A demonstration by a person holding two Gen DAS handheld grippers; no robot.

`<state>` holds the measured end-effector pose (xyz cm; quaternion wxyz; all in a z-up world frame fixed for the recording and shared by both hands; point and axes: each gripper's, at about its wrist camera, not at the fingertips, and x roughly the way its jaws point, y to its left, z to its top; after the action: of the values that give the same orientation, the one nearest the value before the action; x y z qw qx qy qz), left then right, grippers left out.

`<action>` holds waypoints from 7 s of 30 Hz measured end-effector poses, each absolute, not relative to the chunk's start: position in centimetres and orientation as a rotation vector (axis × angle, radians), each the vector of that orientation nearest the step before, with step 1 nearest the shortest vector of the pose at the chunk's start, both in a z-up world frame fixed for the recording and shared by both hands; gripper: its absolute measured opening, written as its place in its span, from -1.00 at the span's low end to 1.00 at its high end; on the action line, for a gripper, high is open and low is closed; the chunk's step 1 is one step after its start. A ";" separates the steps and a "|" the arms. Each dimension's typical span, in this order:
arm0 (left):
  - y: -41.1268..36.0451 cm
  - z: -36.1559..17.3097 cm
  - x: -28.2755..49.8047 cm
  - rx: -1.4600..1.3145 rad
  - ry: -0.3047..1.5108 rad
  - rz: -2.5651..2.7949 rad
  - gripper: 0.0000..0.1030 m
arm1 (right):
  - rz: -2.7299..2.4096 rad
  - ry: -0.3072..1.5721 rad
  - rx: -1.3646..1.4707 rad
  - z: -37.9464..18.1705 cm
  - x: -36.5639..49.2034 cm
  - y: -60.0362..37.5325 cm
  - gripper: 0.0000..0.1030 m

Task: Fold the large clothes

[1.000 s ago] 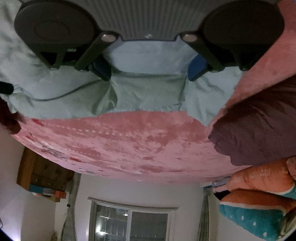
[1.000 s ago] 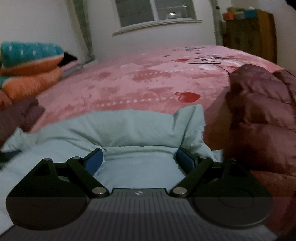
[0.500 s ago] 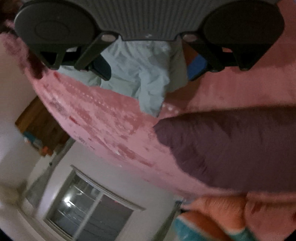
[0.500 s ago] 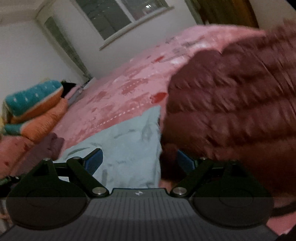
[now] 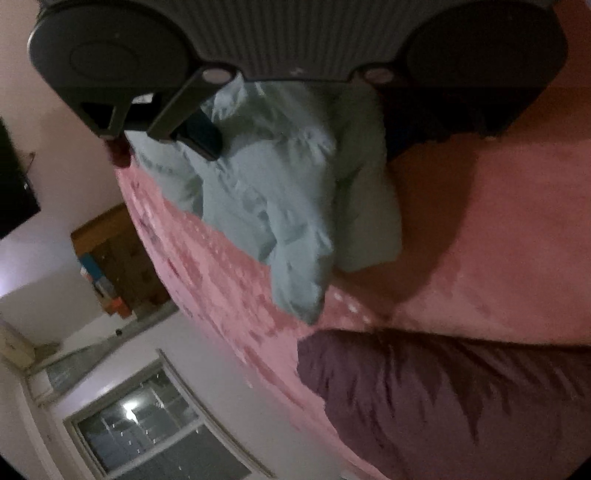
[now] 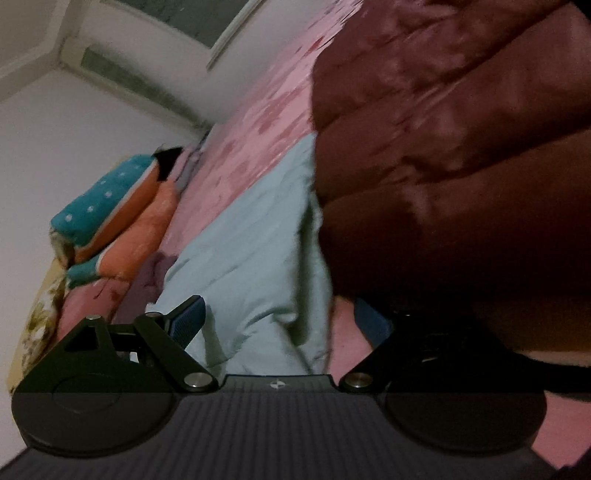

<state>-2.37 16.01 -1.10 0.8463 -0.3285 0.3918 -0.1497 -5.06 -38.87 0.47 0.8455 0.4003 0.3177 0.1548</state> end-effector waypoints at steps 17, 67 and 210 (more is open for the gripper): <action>14.2 -2.2 -0.9 -0.792 0.839 -0.439 0.94 | 0.505 0.615 0.931 0.3 -1.4 -36.2 1.00; -32.9 11.1 2.7 -0.319 0.735 -0.940 -0.45 | -0.686 0.104 0.421 15.9 -23.9 -61.1 -0.16; -11.7 17.7 -28.4 0.116 0.490 -0.499 0.98 | -0.610 0.342 0.185 22.2 -41.9 -28.3 1.00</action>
<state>-28.42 -11.68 17.67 0.9379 0.0567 0.2397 -0.2444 -41.93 -28.27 22.19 0.9353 0.0903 0.1674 -0.2985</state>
